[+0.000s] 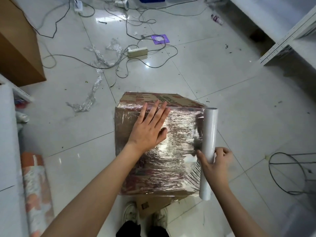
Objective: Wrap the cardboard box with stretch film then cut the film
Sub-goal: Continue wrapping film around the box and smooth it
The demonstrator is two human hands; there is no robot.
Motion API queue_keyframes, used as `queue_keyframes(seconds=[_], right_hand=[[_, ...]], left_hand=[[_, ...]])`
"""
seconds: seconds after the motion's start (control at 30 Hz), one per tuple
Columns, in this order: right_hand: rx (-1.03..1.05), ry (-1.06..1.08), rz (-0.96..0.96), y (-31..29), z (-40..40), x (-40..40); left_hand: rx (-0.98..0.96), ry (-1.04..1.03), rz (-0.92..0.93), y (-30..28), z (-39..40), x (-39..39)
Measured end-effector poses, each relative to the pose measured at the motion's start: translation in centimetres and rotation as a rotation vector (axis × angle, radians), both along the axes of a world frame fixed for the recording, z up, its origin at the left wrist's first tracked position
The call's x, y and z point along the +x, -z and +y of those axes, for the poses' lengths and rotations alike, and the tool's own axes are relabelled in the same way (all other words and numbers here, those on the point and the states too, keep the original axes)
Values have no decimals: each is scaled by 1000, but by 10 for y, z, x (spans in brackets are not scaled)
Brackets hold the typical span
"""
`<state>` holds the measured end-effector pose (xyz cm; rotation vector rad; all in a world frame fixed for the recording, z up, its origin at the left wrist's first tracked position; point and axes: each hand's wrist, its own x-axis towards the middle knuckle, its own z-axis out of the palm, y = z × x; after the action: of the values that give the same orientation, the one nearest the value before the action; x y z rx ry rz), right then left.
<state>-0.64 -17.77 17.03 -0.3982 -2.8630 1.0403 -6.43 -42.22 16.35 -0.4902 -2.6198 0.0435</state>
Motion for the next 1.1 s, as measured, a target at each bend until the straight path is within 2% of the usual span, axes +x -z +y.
queue_keyframes(seconds=[0.17,0.4,0.8,0.93,1.1], right_hand=[[-179,60,-86,6,1,-7],[-36,-23,-189,12,11,-16],[-95,-224,-305,-3,22,-43],[-53,-249,-322,-3,26,-39],[-59,-252,-334,-3,31,-28]], left_hand=[[7,-58,-22,-4,11,6],[21,30,-38,0,62,6],[-57,-62,4,3,75,4],[51,-13,-33,12,97,22],[30,-8,-20,27,98,26]])
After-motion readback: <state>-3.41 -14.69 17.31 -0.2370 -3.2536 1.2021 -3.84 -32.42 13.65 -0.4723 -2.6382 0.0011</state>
